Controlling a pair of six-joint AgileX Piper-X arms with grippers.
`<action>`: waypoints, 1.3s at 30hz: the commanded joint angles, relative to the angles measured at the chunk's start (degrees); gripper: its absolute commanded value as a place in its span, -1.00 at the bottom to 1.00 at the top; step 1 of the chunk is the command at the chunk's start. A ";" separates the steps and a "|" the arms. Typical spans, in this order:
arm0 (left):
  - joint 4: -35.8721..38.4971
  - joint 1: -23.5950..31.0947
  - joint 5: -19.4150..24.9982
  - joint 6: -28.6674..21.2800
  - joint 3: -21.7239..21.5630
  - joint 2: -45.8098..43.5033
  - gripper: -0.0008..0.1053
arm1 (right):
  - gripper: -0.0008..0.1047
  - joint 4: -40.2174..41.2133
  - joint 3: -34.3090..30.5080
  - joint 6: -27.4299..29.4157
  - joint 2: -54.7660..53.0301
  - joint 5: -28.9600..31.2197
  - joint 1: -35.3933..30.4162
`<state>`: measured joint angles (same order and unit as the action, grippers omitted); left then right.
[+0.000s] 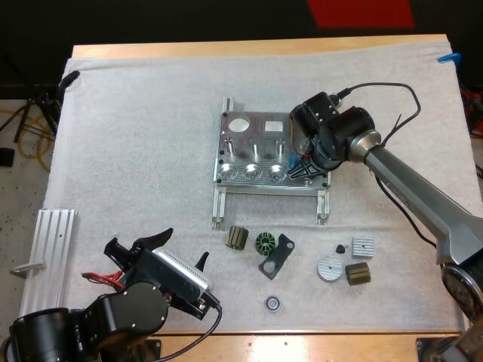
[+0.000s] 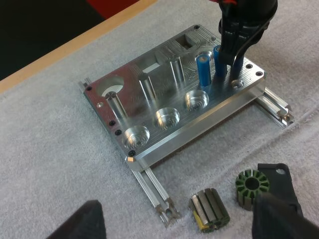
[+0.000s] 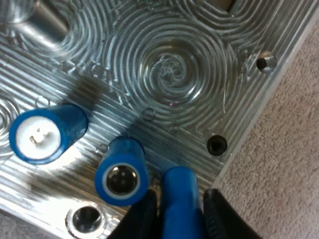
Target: Load cells from left to right
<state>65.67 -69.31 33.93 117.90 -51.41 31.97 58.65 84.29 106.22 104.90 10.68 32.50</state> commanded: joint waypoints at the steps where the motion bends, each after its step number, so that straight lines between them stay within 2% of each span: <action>1: -0.43 -0.04 0.99 0.19 -0.06 -0.12 0.18 | -0.99 -0.92 0.26 0.59 0.24 2.52 -0.25; 5: -0.43 -0.04 0.99 0.19 -0.06 -0.12 0.18 | -0.99 -0.85 0.26 0.59 0.24 2.69 -0.25; 10: -0.43 -0.04 0.99 0.19 -0.06 -0.12 0.18 | -0.99 -0.06 0.26 0.59 0.24 6.37 -0.25; 26: -0.43 -0.04 0.99 0.19 -0.06 -0.12 0.18 | -0.97 0.81 0.26 0.59 0.24 7.47 -0.25; 28: -0.43 -0.04 0.99 0.19 -0.06 -0.12 0.18 | -0.84 0.81 0.26 0.59 0.24 7.47 -0.25; 30: -0.43 -0.04 0.99 0.19 -0.06 -0.12 0.18 | -0.58 0.38 0.26 0.59 0.24 7.47 -0.25; 32: -0.43 -0.04 0.99 0.19 -0.06 -0.12 0.18 | -0.18 -0.01 0.26 0.59 0.24 7.47 -0.25; 34: -0.43 -0.04 0.99 0.19 -0.06 -0.12 0.18 | 0.04 -0.03 0.26 0.59 0.24 7.47 -0.25; 36: -0.43 -0.04 0.99 0.19 -0.06 -0.12 0.18 | 0.11 -0.03 0.26 0.59 0.24 7.47 -0.25; 39: -0.43 -0.04 0.99 0.19 -0.06 -0.12 0.18 | 0.11 -0.65 0.26 0.59 0.24 7.47 -0.25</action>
<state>65.67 -69.31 33.93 117.90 -51.41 31.97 58.39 84.29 106.22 105.11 17.44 32.50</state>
